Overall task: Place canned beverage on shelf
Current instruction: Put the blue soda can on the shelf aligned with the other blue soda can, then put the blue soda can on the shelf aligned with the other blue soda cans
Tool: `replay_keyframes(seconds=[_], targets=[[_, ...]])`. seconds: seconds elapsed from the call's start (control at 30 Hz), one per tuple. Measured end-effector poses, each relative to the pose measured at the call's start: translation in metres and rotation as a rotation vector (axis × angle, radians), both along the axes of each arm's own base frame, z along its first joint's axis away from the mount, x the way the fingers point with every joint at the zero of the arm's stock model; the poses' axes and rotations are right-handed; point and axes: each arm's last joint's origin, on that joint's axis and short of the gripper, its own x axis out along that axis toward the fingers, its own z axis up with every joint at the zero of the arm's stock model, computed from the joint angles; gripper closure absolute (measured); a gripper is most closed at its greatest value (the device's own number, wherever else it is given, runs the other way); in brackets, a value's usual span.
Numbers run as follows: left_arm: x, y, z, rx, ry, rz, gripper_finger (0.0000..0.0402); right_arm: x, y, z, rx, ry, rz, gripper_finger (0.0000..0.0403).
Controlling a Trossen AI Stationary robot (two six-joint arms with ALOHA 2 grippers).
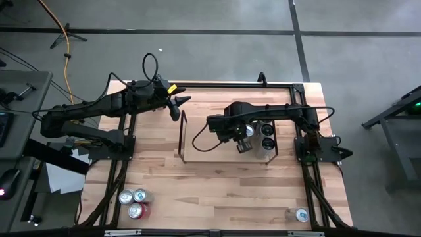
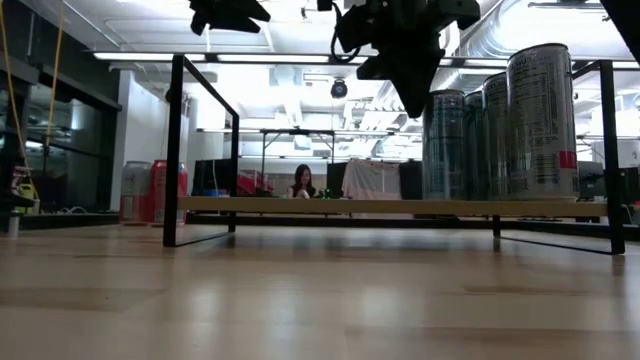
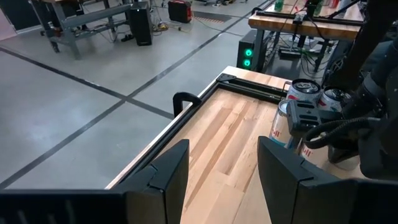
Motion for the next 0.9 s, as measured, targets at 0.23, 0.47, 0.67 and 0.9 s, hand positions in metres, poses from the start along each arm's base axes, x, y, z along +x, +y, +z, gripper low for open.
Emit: replay_keyframes(seconds=[0.23, 0.47, 0.67, 0.9], targets=[[0.0, 0.0, 0.0, 0.0, 0.0, 0.0, 0.0254, -0.001, -0.01, -0.003, -0.031, 0.008, -0.103, 0.0403], [0.0, 0.0, 0.0, -0.001, 0.0, 0.0, 0.0254, -0.012, -0.022, -0.012, -0.02, 0.061, -0.136, 0.0403], [0.0, 0.0, 0.0, -0.001, 0.0, 0.0, 0.0254, -0.014, -0.021, -0.008, -0.021, 0.049, -0.107, 0.0403], [0.0, 0.0, 0.001, -0.039, -0.03, 0.005, 0.0254, -0.007, -0.028, 0.026, -0.039, -0.13, -0.057, 0.0403]])
